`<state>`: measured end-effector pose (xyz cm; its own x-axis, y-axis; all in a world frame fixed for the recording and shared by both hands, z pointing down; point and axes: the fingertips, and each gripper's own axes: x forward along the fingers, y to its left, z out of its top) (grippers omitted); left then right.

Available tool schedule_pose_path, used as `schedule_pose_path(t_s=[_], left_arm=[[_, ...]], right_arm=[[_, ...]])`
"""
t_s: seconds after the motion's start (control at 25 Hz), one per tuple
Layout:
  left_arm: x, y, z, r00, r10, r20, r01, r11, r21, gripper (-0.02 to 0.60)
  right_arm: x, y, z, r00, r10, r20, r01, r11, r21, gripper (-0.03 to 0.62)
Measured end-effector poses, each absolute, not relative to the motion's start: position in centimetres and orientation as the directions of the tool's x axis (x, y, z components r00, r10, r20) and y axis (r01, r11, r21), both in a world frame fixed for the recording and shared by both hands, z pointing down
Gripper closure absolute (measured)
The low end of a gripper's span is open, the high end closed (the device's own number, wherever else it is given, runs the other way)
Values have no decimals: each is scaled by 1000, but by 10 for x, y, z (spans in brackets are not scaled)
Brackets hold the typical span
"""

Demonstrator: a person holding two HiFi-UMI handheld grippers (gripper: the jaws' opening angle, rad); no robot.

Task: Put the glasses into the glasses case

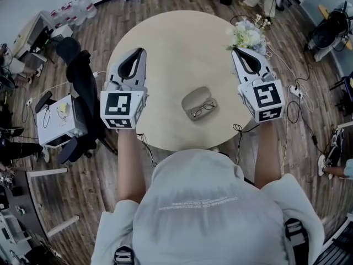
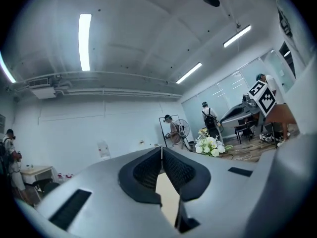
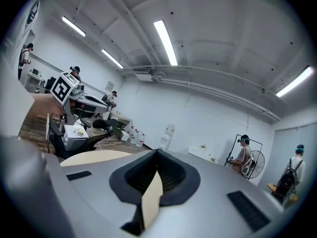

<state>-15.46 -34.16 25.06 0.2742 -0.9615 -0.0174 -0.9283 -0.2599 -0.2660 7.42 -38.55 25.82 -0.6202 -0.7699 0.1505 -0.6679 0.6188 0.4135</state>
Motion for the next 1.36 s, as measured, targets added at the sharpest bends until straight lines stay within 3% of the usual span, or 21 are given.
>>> schedule_pose_path(t_s=[1.36], left_arm=[[-151,-327,280,253,-963,97,-928,-270,-256,563]], right_arm=[[52,-382,279,-666,-709,232,-578,687,440,594]])
